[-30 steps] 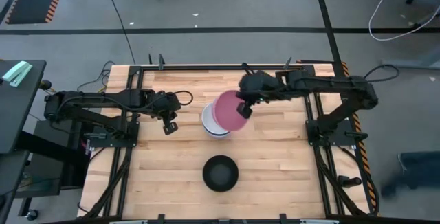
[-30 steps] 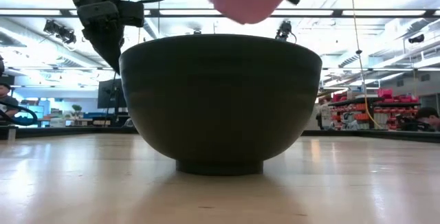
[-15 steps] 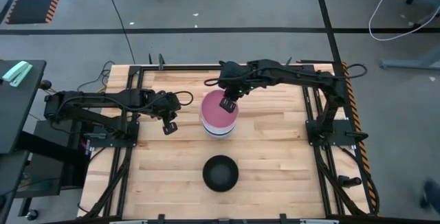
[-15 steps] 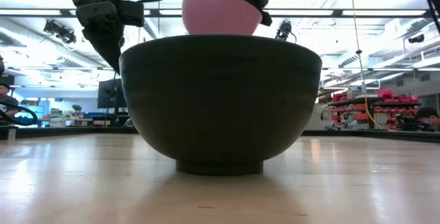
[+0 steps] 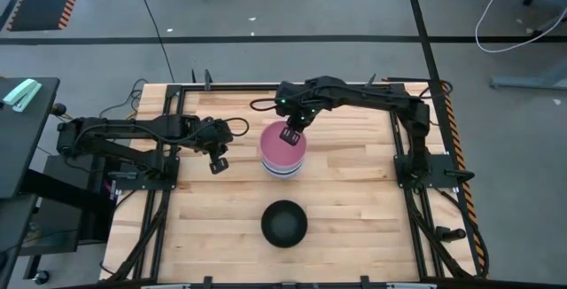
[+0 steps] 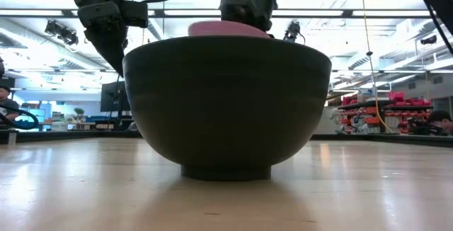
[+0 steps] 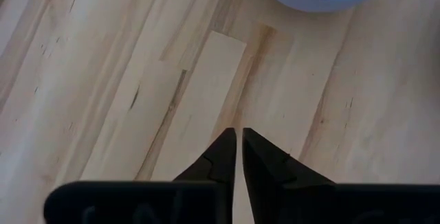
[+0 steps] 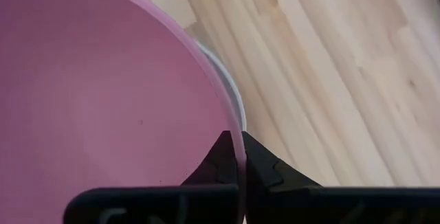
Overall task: Nest bowls inside each other
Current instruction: Stack the pink bowl on top of the white bowl
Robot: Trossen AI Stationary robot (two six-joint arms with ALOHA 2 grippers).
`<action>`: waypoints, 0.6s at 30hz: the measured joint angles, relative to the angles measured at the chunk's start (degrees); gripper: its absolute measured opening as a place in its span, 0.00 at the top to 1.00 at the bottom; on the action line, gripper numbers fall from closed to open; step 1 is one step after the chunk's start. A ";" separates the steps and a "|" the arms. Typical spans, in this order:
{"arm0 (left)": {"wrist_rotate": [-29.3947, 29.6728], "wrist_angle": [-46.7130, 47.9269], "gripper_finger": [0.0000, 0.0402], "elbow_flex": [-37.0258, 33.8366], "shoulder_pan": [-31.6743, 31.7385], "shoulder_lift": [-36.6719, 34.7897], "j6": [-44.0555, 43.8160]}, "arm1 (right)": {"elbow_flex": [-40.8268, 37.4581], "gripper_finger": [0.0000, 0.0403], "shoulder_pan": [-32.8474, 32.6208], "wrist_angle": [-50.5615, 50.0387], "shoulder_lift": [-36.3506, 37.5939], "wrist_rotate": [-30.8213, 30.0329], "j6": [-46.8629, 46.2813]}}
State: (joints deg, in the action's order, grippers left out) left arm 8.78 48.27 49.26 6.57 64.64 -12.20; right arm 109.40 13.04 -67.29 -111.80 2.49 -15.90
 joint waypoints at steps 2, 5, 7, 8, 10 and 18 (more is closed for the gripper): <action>0.00 0.02 0.93 -0.01 0.00 0.00 -0.01 | 0.00 1.00 0.00 -1.33 -0.87 0.10 0.10; 0.00 0.01 0.94 -0.01 0.00 0.00 -0.03 | 0.00 1.00 0.04 -2.89 -2.16 0.05 0.85; 0.00 0.02 0.94 -0.01 0.00 0.00 -0.03 | 0.00 1.00 0.09 -3.20 -2.77 0.03 0.97; 0.00 0.00 0.94 -0.01 0.00 0.00 -0.03 | 0.00 1.00 0.11 -3.17 -3.07 0.05 1.07; 0.00 0.00 0.93 -0.01 0.00 0.00 -0.03 | 0.00 1.00 0.11 -3.26 -3.89 0.02 1.57; -0.02 -0.02 0.91 -0.01 0.00 0.00 -0.23 | 0.12 1.00 0.11 -3.54 -7.07 1.85 3.80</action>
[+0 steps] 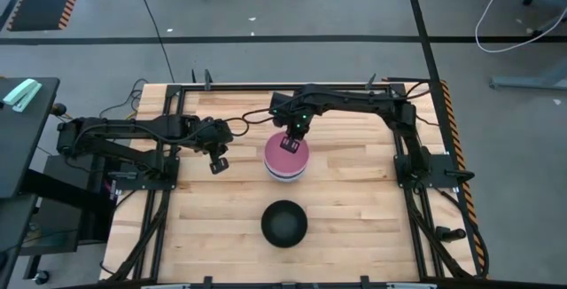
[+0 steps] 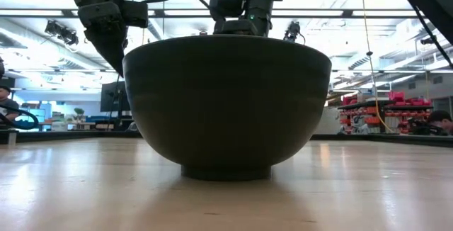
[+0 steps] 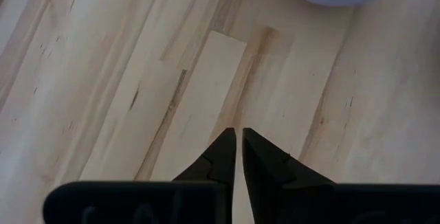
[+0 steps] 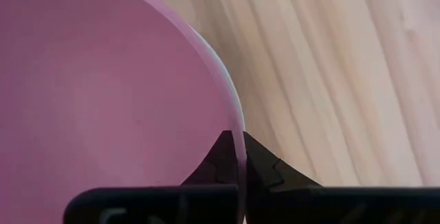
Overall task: Nest bowls inside each other
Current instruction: Stack the pink bowl on top of the white bowl
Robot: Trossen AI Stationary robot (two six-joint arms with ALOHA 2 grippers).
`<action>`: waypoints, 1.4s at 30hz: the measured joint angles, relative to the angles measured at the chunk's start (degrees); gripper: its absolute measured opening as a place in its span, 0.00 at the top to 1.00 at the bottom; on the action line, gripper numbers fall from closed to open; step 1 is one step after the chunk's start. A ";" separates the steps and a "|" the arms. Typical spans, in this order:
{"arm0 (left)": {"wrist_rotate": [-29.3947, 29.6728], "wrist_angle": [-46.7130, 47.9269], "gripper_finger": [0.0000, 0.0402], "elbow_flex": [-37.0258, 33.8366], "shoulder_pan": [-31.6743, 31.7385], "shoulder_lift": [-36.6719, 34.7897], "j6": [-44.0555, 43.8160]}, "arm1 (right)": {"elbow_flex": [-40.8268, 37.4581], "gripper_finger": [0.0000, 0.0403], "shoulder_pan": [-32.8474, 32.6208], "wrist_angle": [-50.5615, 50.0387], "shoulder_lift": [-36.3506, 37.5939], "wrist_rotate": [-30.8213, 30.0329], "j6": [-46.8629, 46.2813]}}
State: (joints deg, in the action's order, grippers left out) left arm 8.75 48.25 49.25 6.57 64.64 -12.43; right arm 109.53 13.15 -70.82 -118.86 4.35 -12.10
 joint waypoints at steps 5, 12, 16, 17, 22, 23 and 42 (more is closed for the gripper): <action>0.00 -0.04 0.93 0.00 0.01 0.00 0.02 | -0.17 0.98 -0.03 0.13 0.96 -0.17 0.07; 0.00 -0.16 0.93 0.00 0.00 -0.02 0.01 | -0.17 0.91 -1.04 2.10 4.16 -1.55 -1.43; 0.00 -0.30 0.91 0.00 0.00 -0.02 0.00 | -0.17 0.87 -1.46 2.29 4.99 -1.63 -2.42; 0.00 -0.28 0.91 0.00 0.00 -0.02 0.02 | -0.17 0.86 -1.49 2.18 5.00 -1.65 -2.51; 0.00 -0.35 0.92 0.00 0.00 -0.02 0.00 | -0.17 0.80 -1.73 2.23 5.00 -2.26 -2.71; 0.00 -0.35 0.93 0.00 0.01 -0.02 0.00 | -0.17 0.79 -1.70 2.23 5.00 -2.39 -2.71; 0.00 -0.46 0.92 0.00 0.01 -0.02 0.02 | 0.10 0.73 -1.77 2.23 10.47 -9.29 -2.04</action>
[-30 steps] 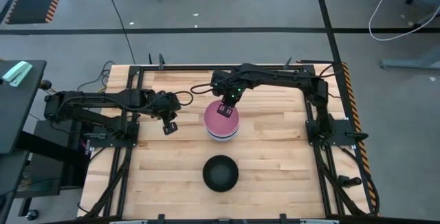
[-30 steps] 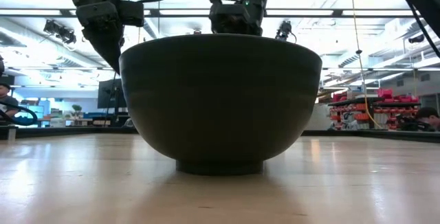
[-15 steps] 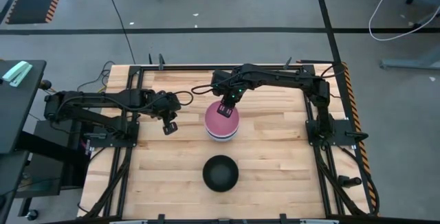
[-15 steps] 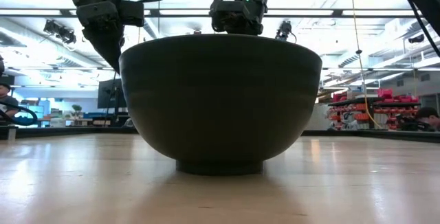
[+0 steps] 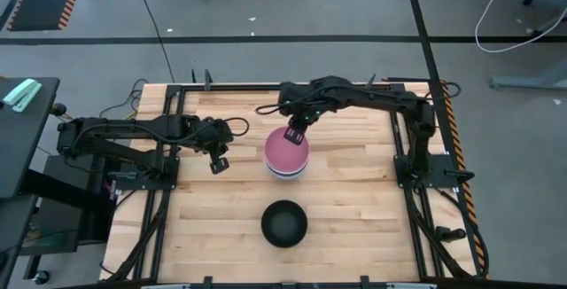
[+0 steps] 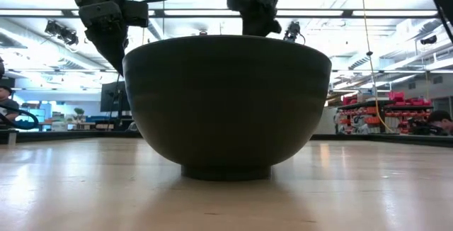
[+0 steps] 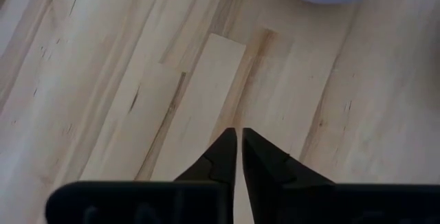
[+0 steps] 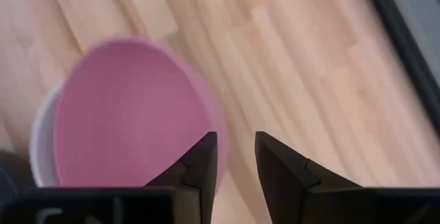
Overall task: Nest bowls inside each other
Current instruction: Stack the pink bowl on top of the white bowl
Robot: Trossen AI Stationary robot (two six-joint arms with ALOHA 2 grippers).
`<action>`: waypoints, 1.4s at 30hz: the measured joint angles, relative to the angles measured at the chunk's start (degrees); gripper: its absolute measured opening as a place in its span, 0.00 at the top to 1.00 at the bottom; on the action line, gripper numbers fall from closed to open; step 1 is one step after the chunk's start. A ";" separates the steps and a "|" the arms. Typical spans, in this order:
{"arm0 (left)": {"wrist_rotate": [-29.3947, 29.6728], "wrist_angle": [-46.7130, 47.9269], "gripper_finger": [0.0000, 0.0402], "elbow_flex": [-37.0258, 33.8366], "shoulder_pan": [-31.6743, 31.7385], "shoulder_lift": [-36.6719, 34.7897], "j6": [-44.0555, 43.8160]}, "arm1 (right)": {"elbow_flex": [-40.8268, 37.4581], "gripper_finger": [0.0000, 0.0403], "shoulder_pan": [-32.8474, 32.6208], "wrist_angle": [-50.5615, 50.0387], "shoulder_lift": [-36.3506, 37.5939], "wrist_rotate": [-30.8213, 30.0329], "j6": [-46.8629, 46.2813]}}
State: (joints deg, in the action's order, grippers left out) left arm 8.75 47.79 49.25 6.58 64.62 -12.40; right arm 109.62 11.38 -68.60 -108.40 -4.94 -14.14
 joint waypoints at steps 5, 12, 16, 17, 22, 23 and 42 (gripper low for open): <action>0.00 0.00 0.94 0.00 -0.01 0.00 0.00 | 0.02 0.74 -1.99 0.41 1.79 -0.14 -0.90; 0.00 -0.09 0.92 0.00 -0.01 0.00 -0.44 | -0.48 0.88 -3.66 0.52 -0.56 -0.45 1.88; 0.00 -0.11 0.91 0.00 -0.01 0.00 -0.44 | -0.50 0.98 -3.68 1.03 -1.18 -2.65 4.06; 0.00 -0.11 0.91 0.00 0.01 0.00 -0.44 | -0.50 0.97 -3.56 1.03 -1.19 -3.41 3.95; 0.00 -0.11 0.94 0.00 -0.01 0.00 -0.44 | -0.50 0.99 -2.36 1.07 -1.29 -4.07 4.23; 0.00 -0.11 0.94 0.00 -0.01 0.00 -0.44 | -0.50 0.99 -2.17 1.08 -1.29 -4.19 4.21; 0.00 -0.72 0.94 -0.01 -0.01 0.00 -0.44 | -7.95 1.00 -1.65 5.17 -1.15 -2.50 5.03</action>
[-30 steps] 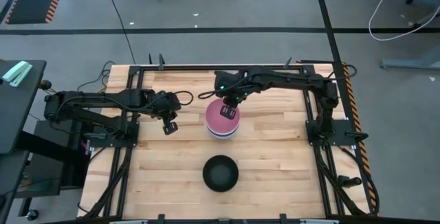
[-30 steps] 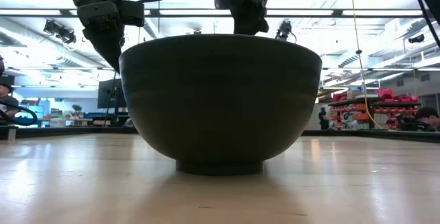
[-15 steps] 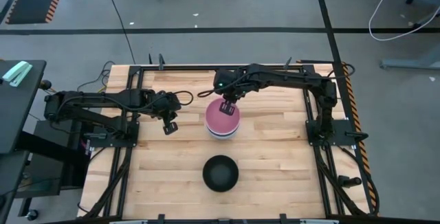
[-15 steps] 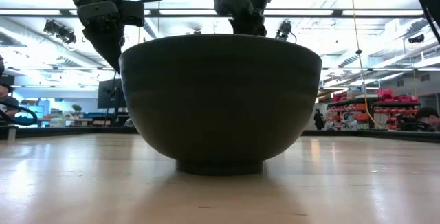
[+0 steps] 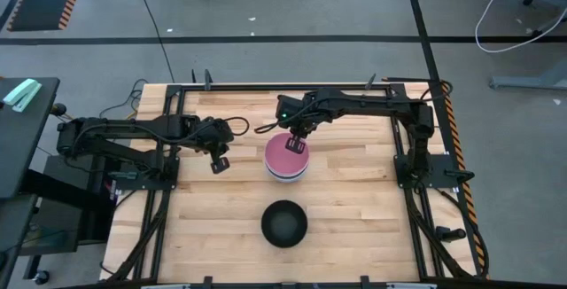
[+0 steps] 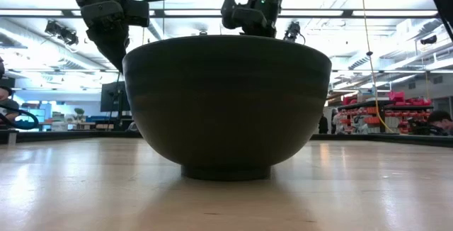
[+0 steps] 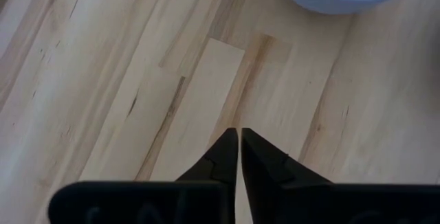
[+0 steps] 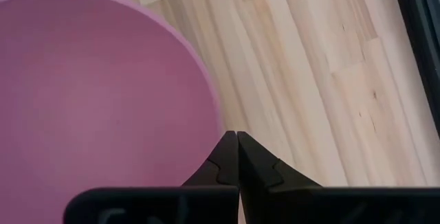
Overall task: Nest bowls inside each other
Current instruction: Stack the pink bowl on top of the white bowl, then stack the black bowl on top of the pink bowl
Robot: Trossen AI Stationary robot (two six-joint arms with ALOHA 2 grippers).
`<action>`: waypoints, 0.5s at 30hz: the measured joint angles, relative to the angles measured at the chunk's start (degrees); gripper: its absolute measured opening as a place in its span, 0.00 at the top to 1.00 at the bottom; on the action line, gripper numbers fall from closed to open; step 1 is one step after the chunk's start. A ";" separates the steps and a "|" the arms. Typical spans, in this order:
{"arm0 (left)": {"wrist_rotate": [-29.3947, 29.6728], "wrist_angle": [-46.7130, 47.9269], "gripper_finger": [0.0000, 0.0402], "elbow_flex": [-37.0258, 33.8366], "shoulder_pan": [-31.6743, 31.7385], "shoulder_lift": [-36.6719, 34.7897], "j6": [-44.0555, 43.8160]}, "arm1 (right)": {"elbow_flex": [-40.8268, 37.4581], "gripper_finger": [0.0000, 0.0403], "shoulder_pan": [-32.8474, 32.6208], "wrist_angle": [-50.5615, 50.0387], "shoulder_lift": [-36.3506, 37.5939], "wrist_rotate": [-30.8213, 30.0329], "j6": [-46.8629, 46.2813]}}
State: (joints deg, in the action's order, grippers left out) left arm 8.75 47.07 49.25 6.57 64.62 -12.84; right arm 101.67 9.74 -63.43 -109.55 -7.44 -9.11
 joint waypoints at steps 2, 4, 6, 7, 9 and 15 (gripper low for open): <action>0.00 0.00 0.94 0.01 -0.01 0.00 0.00 | 1.12 1.00 -0.39 -0.31 0.06 -0.01 -0.44; 0.00 -0.02 0.94 -0.01 0.01 0.00 0.00 | 2.79 1.00 -1.14 -1.78 0.10 -0.03 -1.31; 0.00 -0.02 0.93 0.00 0.00 0.00 0.00 | 4.54 1.00 -2.46 -3.19 0.17 -0.03 -1.96; 0.00 -0.05 0.93 0.00 -0.01 0.00 0.00 | 5.53 1.00 -3.26 -4.34 0.17 -0.01 -2.74; 0.00 -0.15 0.92 -0.01 0.01 0.00 0.00 | 7.65 0.99 -5.10 -6.89 0.17 0.00 -5.28; 0.00 -0.13 0.92 0.01 0.01 0.00 -0.01 | 10.94 0.97 -12.12 -9.04 0.25 3.05 -17.36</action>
State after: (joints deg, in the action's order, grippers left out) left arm 8.75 46.94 49.25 6.58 64.62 -12.85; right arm 112.62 -2.38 -72.47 -109.30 -4.38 -26.46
